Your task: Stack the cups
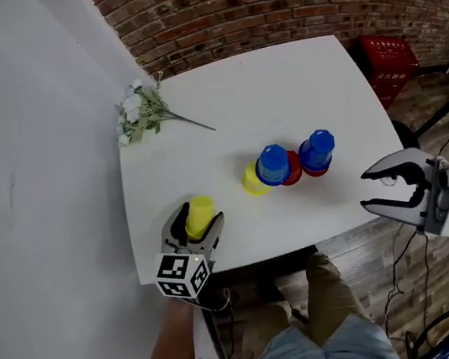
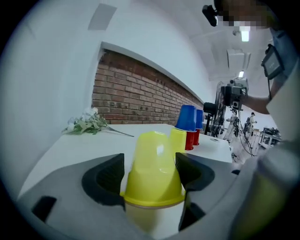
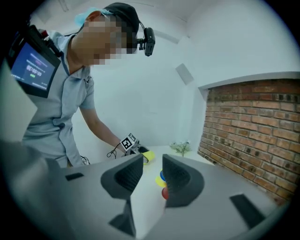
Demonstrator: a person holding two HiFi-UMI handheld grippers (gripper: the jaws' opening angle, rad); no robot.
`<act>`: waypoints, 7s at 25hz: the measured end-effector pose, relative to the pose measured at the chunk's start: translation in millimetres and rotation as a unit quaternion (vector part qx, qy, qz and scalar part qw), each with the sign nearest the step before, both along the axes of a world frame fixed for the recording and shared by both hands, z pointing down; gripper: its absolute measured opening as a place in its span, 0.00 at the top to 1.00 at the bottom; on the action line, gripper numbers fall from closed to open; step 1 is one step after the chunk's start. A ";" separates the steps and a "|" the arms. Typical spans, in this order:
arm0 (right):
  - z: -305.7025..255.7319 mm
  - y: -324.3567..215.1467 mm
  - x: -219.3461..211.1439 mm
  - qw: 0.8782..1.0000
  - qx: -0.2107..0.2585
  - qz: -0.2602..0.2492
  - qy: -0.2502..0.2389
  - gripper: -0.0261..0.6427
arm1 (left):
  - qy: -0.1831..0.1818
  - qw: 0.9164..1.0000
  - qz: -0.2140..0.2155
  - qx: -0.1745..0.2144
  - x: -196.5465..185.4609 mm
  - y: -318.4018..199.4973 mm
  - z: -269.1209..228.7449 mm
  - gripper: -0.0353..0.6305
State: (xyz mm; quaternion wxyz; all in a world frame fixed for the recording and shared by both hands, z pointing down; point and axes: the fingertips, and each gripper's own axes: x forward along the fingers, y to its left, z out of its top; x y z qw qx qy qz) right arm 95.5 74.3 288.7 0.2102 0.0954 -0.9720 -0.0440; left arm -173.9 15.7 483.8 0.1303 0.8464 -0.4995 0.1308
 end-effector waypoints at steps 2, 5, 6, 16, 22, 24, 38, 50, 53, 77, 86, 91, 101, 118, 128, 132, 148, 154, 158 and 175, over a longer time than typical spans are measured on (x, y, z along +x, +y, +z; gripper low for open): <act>2.4 11.6 -6.5 1.000 -0.003 0.005 -0.001 0.76 | 0.005 1.000 -0.003 0.002 -1.2 4.2 -0.3 0.40; 8.7 26.4 -19.6 1.000 -0.010 0.003 0.001 0.75 | 0.028 0.999 -0.015 -0.006 -6.7 12.3 0.4 0.35; 10.3 29.6 -25.2 1.000 -0.013 0.003 -0.001 0.75 | 0.035 0.999 -0.018 -0.010 -8.4 15.2 0.4 0.34; 65.3 39.8 -115.5 0.995 -0.086 0.007 -0.047 0.70 | 0.084 0.995 -0.047 0.017 -37.7 47.3 -30.3 0.32; 100.3 23.5 -194.7 0.990 -0.080 0.056 -0.101 0.62 | 0.065 0.991 -0.102 0.063 -70.6 70.9 -56.7 0.34; 109.2 15.0 -215.7 0.989 -0.067 0.081 -0.108 0.59 | 0.038 0.990 -0.114 0.076 -77.5 74.8 -59.9 0.37; 171.1 -7.1 -307.0 0.994 -0.041 0.091 -0.049 0.48 | 0.017 0.981 -0.172 0.091 -113.0 80.7 -64.3 0.52; 95.1 -8.2 -291.2 0.994 -0.036 0.088 -0.056 0.61 | -0.026 0.975 -0.191 0.107 -112.5 85.8 -86.5 0.94; 49.7 -17.6 -266.2 0.992 -0.031 0.107 -0.063 0.61 | -0.021 0.976 -0.188 0.110 -101.2 81.0 -95.2 0.94; -12.3 -114.6 -73.1 0.971 -0.031 0.234 -0.039 0.61 | -0.012 0.986 -0.135 0.102 -17.4 45.6 -99.5 0.94; 10.1 -118.0 -69.2 0.971 -0.038 0.233 -0.029 0.60 | -0.015 0.987 -0.136 0.088 -18.0 45.5 -87.2 0.94; 16.3 -119.5 -68.3 0.971 -0.043 0.234 -0.030 0.60 | -0.017 0.987 -0.136 0.083 -17.3 46.9 -84.3 0.94; 24.7 -121.9 -66.5 0.970 -0.053 0.236 -0.036 0.60 | -0.017 0.987 -0.135 0.081 -13.7 46.3 -84.0 0.94; 26.2 -123.9 -69.3 0.971 -0.051 0.231 -0.038 0.57 | -0.018 0.987 -0.137 0.077 -16.6 48.6 -82.8 0.94; 19.8 -126.4 -67.3 0.970 -0.048 0.234 -0.048 0.47 | -0.018 0.987 -0.138 0.080 -19.8 48.0 -86.3 0.94; 0.6 -130.8 -55.2 0.965 -0.038 0.251 -0.066 0.45 | -0.017 0.985 -0.145 0.087 -22.9 46.1 -97.2 0.94; -54.0 -20.2 -34.3 0.919 -0.004 0.333 -0.210 0.80 | 0.014 0.980 -0.139 0.141 3.8 56.5 -201.4 0.94; -54.4 17.3 -47.3 0.902 0.022 0.362 -0.235 0.95 | 0.014 0.980 -0.116 0.159 28.7 70.1 -227.8 0.94; -61.5 28.1 -54.6 0.904 0.058 0.366 -0.214 0.95 | 0.013 0.977 -0.111 0.183 40.8 75.9 -247.7 0.94; -68.0 55.5 -63.4 0.905 0.112 0.362 -0.194 0.96 | 0.002 0.971 -0.099 0.216 61.4 106.6 -268.8 0.94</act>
